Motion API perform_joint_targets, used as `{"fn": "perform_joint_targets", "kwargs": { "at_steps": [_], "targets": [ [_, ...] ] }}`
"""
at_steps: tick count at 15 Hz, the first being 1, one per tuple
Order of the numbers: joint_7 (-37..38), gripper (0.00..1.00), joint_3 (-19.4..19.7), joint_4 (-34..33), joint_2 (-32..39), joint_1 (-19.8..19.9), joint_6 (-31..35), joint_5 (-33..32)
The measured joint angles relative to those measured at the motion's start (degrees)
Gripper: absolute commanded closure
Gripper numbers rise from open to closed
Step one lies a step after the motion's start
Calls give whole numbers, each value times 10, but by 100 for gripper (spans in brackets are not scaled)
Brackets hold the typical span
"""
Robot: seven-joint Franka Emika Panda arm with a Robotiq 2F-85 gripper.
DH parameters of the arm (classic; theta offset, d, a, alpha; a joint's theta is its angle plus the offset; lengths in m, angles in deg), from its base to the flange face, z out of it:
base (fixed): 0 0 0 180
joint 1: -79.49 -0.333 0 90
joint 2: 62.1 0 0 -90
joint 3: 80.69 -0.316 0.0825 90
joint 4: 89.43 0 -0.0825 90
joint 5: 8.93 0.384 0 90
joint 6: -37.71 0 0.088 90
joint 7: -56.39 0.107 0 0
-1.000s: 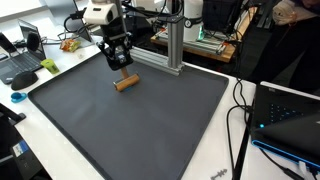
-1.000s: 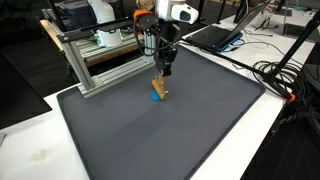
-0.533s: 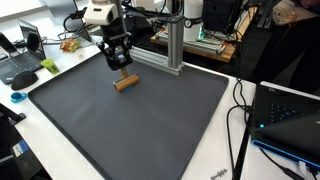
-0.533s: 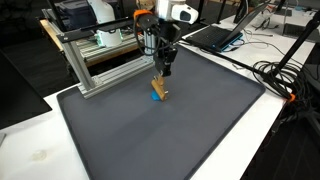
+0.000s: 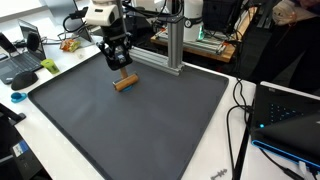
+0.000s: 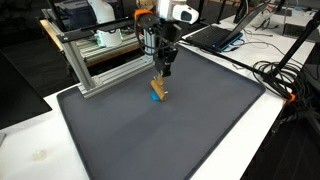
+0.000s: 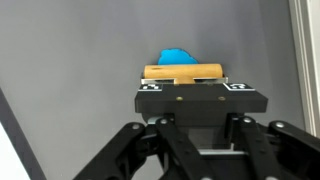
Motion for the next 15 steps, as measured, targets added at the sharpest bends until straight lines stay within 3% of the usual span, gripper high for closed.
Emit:
{"fn": "perform_joint_targets", "kwargs": {
  "at_steps": [15],
  "targets": [
    [9,78,1,-1,2,-4,0,-29]
  ]
}}
